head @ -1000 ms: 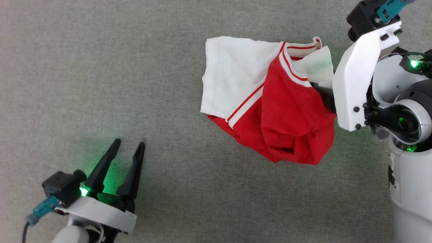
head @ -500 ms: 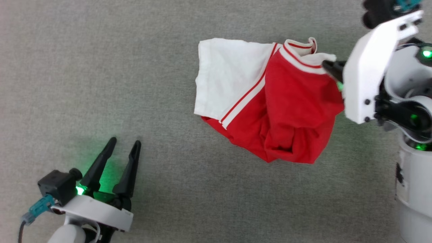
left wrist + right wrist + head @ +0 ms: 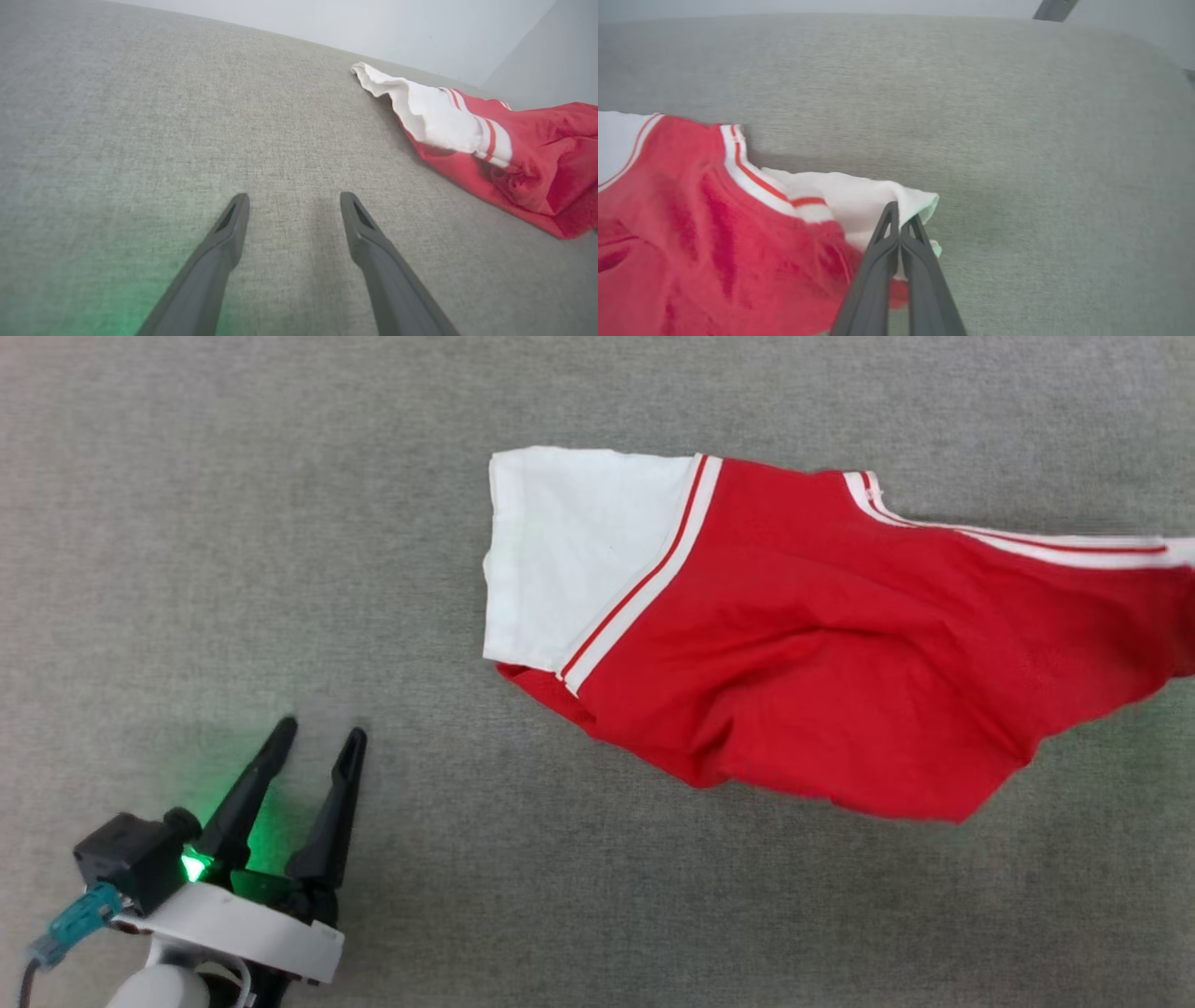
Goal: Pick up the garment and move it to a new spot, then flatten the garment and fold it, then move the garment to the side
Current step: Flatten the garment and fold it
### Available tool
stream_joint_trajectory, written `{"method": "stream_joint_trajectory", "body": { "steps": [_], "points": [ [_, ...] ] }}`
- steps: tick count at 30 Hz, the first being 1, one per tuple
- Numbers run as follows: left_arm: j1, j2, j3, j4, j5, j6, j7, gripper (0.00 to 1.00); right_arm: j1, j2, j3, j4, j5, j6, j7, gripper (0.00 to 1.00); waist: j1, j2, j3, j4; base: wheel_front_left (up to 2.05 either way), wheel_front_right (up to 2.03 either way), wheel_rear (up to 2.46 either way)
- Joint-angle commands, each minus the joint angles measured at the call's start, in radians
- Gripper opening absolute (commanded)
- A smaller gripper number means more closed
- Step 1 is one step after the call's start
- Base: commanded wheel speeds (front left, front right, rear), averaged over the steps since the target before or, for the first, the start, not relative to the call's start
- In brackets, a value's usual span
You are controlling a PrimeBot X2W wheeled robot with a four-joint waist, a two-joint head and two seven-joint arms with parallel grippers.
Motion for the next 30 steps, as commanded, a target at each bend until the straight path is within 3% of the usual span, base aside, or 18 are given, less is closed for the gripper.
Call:
{"method": "stream_joint_trajectory", "body": {
  "steps": [1, 6, 11, 16, 21, 22, 23, 24, 30],
  "points": [
    [0.003, 0.007, -0.002, -0.006, 0.006, 0.002, 0.001, 1.0, 0.033, -0.005, -0.038, 0.013, -0.015, -0.001, -0.067, 0.0, 0.0, 0.0, 0.013, -0.013, 0.0, 0.0, 0.0],
    [0.005, 0.024, -0.003, -0.012, 0.005, 0.002, 0.001, 1.0, 0.096, 0.003, -0.106, 0.088, -0.058, -0.001, -0.255, 0.0, 0.0, 0.0, 0.021, -0.023, 0.0, 0.0, 0.0],
    [0.008, 0.046, 0.005, -0.017, 0.005, 0.002, 0.001, 1.0, 0.091, 0.05, -0.245, 0.173, -0.133, -0.002, -0.436, 0.0, 0.0, 0.0, 0.028, -0.025, 0.0, 0.0, 0.0],
    [0.015, 0.055, 0.007, -0.016, 0.005, 0.002, 0.001, 1.0, 0.085, 0.095, -0.347, 0.244, -0.192, -0.002, -0.531, 0.0, 0.0, 0.0, 0.03, -0.022, 0.0, 0.0, 0.0],
    [0.028, 0.063, 0.006, -0.013, 0.011, 0.002, 0.001, 1.0, 0.105, 0.121, -0.365, 0.334, -0.219, -0.002, -0.644, 0.0, 0.0, 0.0, 0.018, -0.029, 0.0, 0.0, 0.0],
    [0.026, 0.066, 0.006, -0.013, 0.01, 0.002, 0.001, 1.0, 0.106, 0.122, -0.367, 0.347, -0.224, -0.002, -0.675, 0.2, 0.0, 0.0, 0.012, -0.032, 0.0, 0.0, 0.0],
    [0.023, 0.07, 0.005, -0.017, 0.007, 0.002, 0.001, 1.0, 0.109, 0.125, -0.37, 0.358, -0.228, -0.002, -0.705, 0.47, 0.0, 0.0, 0.005, -0.036, 0.0, 0.0, 0.0],
    [0.019, 0.078, 0.004, -0.02, 0.008, 0.002, 0.001, 1.0, 0.116, 0.126, -0.364, 0.367, -0.232, -0.002, -0.738, 0.99, 0.0, 0.0, -0.005, -0.039, 0.0, 0.0, 0.0],
    [-0.04, 0.172, -0.004, -0.07, 0.02, 0.002, 0.001, 1.0, 0.207, 0.114, -0.315, 0.349, -0.207, -0.002, -0.932, 1.0, 0.0, 0.0, -0.059, -0.081, 0.0, 0.0, 0.0]
  ]
}}
